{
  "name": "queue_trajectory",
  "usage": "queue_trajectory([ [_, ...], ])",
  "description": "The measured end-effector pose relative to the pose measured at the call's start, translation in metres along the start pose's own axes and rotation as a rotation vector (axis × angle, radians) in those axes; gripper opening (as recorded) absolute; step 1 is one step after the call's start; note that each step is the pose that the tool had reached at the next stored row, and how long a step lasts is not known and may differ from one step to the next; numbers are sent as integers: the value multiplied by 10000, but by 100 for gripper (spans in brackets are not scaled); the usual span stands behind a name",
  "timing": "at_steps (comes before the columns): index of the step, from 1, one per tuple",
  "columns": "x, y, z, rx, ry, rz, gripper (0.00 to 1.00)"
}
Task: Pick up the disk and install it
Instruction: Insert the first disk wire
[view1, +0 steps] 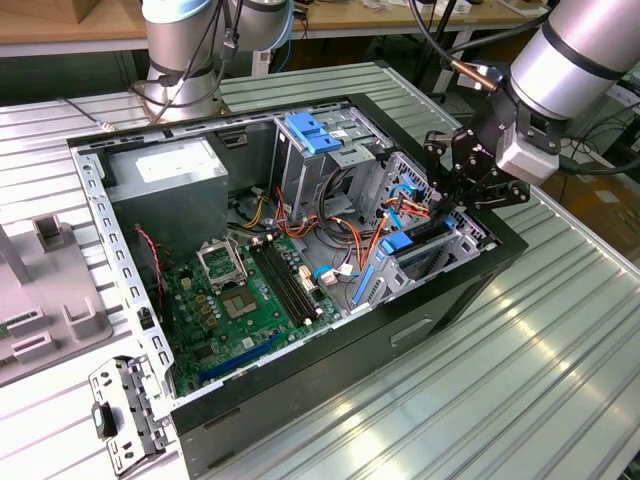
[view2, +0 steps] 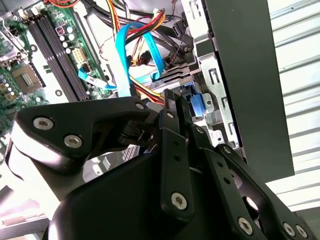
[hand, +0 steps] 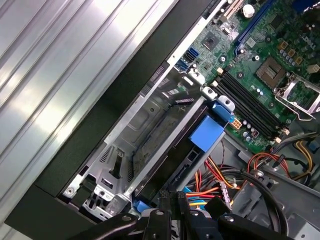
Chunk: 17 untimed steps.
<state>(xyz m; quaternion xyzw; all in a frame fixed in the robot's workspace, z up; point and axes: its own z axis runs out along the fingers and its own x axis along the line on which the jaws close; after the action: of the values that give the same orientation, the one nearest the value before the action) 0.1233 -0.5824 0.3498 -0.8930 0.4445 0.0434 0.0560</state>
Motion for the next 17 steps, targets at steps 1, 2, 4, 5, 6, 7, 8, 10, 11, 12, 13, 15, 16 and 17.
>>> queue_trajectory([
  [1, 0, 0, 1, 12, 6, 91, 17],
  [2, 0, 0, 2, 20, 10, 155, 17],
  [4, 1, 0, 5, 37, 18, 283, 17],
  [5, 1, 0, 5, 45, 22, 353, 17],
  [6, 1, 0, 6, 51, 26, 403, 17],
  [7, 1, 1, 7, 57, 28, 451, 17],
  [8, 1, 1, 8, 65, 31, 506, 17],
  [10, 1, 1, 9, 78, 38, 607, 17],
  [11, 1, 1, 10, 87, 42, 676, 17],
  [12, 1, 1, 11, 93, 45, 726, 17],
  [13, 1, 1, 12, 102, 50, 801, 17],
  [15, 2, 1, 13, 116, 56, 903, 17],
  [16, 2, 1, 15, 134, 64, 1043, 17],
  [17, 2, 1, 16, 141, 68, 1102, 17],
])
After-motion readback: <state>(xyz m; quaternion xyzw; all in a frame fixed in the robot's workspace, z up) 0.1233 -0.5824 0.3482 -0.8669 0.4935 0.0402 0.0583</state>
